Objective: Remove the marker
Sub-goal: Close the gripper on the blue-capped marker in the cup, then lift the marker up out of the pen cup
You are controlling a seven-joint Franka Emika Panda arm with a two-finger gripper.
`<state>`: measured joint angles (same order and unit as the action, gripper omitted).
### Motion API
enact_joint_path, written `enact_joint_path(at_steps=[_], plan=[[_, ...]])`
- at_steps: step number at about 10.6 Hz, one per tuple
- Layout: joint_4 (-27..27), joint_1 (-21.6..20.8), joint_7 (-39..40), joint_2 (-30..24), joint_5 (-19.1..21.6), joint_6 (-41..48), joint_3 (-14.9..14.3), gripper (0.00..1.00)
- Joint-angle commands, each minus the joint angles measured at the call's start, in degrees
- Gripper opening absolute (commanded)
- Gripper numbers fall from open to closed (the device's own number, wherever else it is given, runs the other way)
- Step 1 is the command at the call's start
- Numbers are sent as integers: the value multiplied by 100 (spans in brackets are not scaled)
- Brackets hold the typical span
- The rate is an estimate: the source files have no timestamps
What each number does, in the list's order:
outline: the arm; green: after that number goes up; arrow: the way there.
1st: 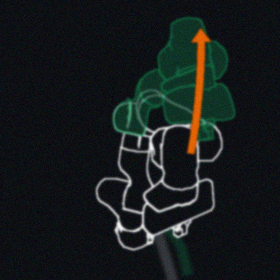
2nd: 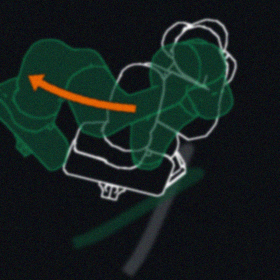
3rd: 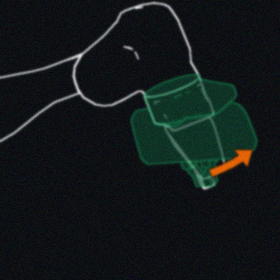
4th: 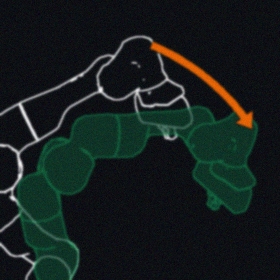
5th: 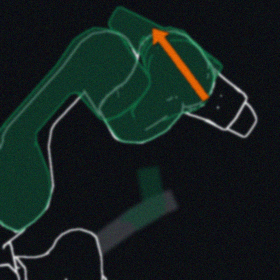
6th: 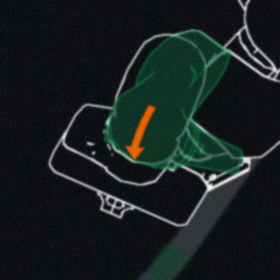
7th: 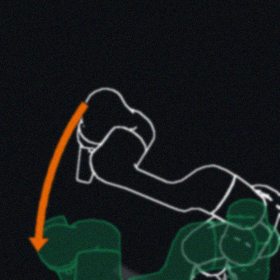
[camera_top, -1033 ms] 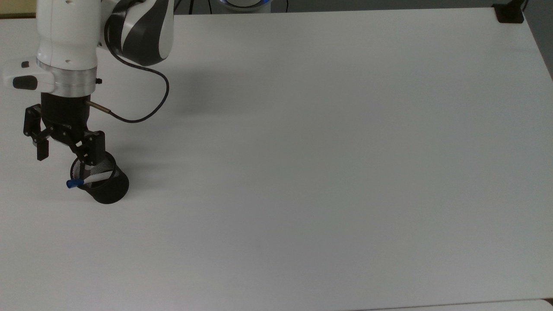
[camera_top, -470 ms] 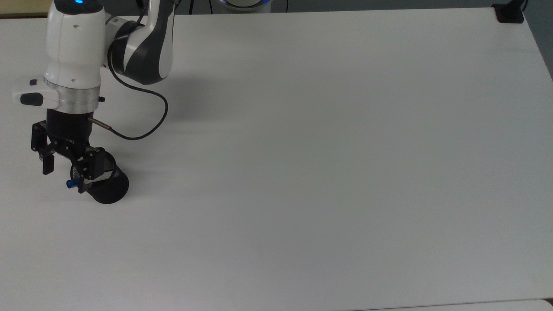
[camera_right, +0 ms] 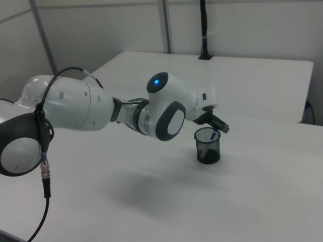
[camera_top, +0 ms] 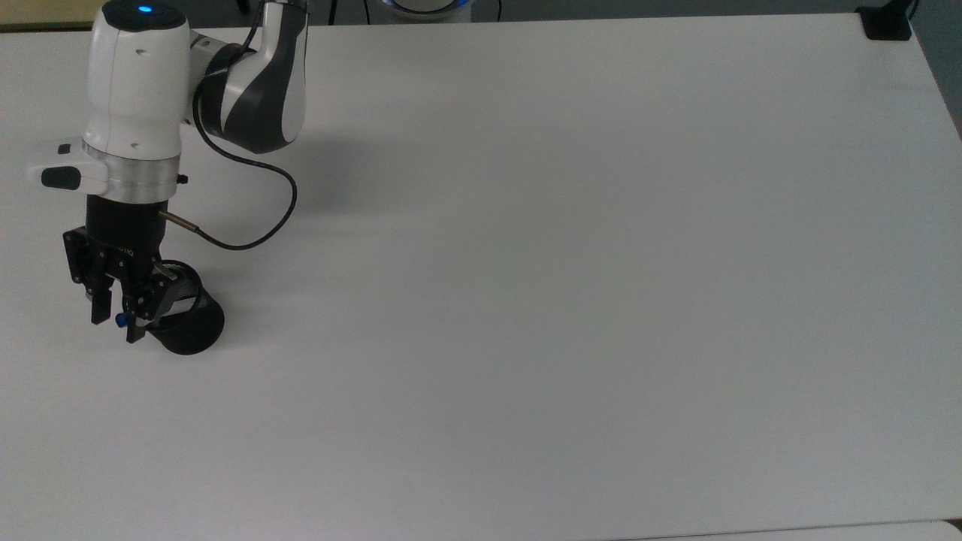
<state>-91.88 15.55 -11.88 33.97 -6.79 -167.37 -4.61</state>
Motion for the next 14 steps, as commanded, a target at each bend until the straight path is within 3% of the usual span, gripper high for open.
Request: enact_joint_path(at_steps=[1, 3, 7, 10, 14], plan=[[21, -43, -122, 22, -60, -112, -5, 13], [21, -52, -113, 22, -77, -112, 13, 0], [30, -43, -130, -293, 37, -94, 30, 0], [-31, -52, -191, -925, 46, 2, 57, 0], [-23, -332, -412, -1349, 37, 1168, 144, 1]])
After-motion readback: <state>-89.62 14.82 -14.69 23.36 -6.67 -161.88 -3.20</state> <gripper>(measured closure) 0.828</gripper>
